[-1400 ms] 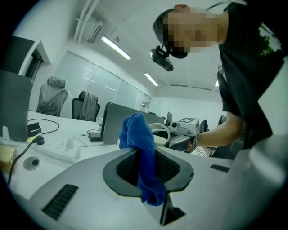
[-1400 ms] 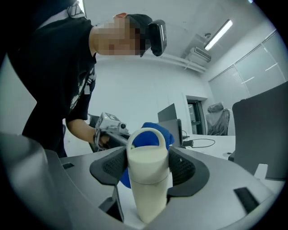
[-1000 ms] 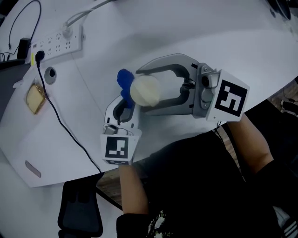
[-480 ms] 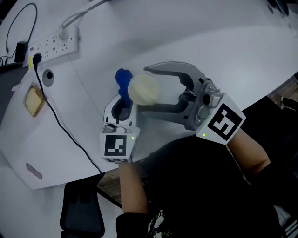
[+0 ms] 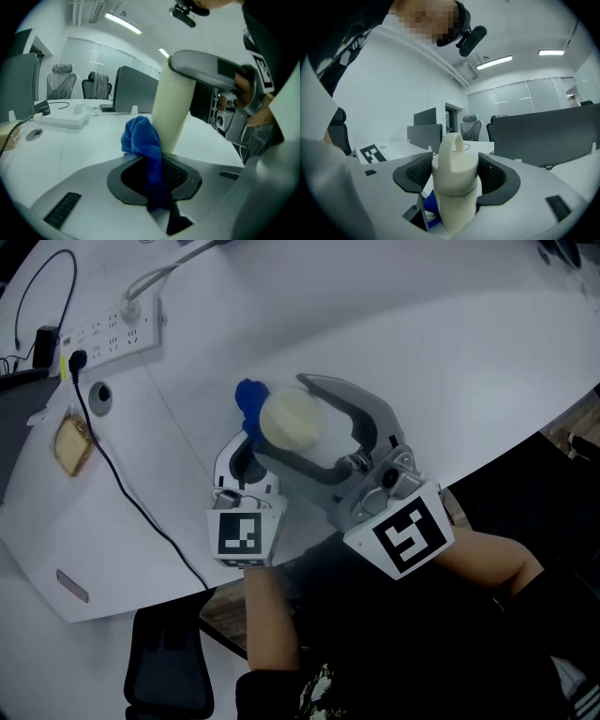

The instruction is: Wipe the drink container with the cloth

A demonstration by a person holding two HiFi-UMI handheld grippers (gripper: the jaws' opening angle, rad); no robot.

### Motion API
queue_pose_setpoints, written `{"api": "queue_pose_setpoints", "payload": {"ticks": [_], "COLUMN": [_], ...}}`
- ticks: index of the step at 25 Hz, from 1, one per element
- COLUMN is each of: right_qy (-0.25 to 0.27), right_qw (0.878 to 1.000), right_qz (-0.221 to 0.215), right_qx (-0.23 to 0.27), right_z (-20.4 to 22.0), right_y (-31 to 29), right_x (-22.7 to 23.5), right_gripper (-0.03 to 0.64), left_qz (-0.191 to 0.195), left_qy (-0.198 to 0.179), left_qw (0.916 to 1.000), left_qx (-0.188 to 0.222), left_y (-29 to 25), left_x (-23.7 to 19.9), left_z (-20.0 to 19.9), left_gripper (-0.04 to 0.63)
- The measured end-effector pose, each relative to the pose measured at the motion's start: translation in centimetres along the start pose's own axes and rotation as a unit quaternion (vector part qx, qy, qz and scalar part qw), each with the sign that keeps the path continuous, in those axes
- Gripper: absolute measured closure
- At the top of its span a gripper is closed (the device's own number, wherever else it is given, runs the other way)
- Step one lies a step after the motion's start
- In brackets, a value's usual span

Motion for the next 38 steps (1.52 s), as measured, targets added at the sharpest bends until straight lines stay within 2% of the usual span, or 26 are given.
{"api": "queue_pose_setpoints", "payload": {"ticks": [3,5,6,8,10,12,15,18,20,21,25,27,31,35,38], "right_qy": [0.017,0.029,0.037,0.071,0.099,0.095,0.075,0.061,0.059,0.058,0.051,0.049,0.047,0.041,0.035], "right_qw": [1.0,0.997,0.994,0.975,0.946,0.926,0.911,0.904,0.903,0.903,0.907,0.908,0.909,0.917,0.935], "right_qz": [-0.018,-0.064,-0.102,-0.208,-0.309,-0.366,-0.404,-0.423,-0.426,-0.425,-0.418,-0.416,-0.414,-0.394,-0.352], "right_qx": [-0.014,-0.024,-0.027,-0.026,-0.019,-0.017,-0.026,-0.031,-0.028,-0.028,-0.028,-0.027,-0.028,-0.035,-0.029], "right_z": [0.2,0.4,0.5,0.5,0.4,0.4,0.5,0.3,0.2,0.2,0.2,0.3,0.3,0.3,0.1], "right_y": [-0.3,-0.2,-0.1,0.4,1.0,1.1,0.9,0.5,0.2,0.1,-0.1,-0.1,-0.2,-0.1,0.0], "right_x": [-0.1,-0.3,-0.4,-1.1,-1.7,-1.8,-1.5,-1.2,-1.4,-1.4,-1.6,-1.5,-1.5,-1.4,-1.1], "right_gripper": [0.347,0.347,0.347,0.347,0.347,0.347,0.347,0.347,0.347,0.347,0.347,0.347,0.347,0.346,0.345], "left_qz": [-0.001,0.001,0.0,-0.008,-0.017,-0.016,0.008,0.038,0.041,0.04,0.047,0.048,0.057,0.059,0.051], "left_qy": [-0.002,0.023,0.046,0.078,0.076,0.068,0.049,0.019,0.001,0.005,0.073,0.084,0.12,0.116,0.107], "left_qw": [1.0,0.9996,0.9985,0.9951,0.9923,0.9892,0.9848,0.9833,0.9869,0.9885,0.9912,0.9928,0.989,0.9901,0.9917], "left_qx": [0.001,0.017,0.029,0.06,0.097,0.129,0.167,0.177,0.156,0.146,0.1,0.07,0.064,0.054,0.049], "left_y": [0.0,0.2,0.6,2.0,3.9,6.2,9.0,9.3,8.3,7.8,5.6,4.0,2.4,2.1,2.2], "left_x": [0.1,-0.1,-0.3,-1.0,-1.4,-1.4,0.0,1.7,1.9,1.8,0.7,0.5,-0.1,-0.2,-0.3], "left_z": [0.0,-0.2,-0.5,-1.3,-2.8,-5.0,-8.6,-11.0,-10.4,-9.7,-5.2,-2.6,-0.2,-0.3,-0.2], "left_gripper": [0.529,0.53,0.529,0.53,0.53,0.531,0.531,0.531,0.531,0.53,0.531,0.531,0.534,0.532,0.532]}}
Point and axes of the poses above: the fingertips, and each gripper's own axes: y backward along the fingers, x to its right, z out of its underside, the point moved 2 cm from there along y, backward along the fingers, and after that the axes turned 1 degree about z, right-handed, at the moved point
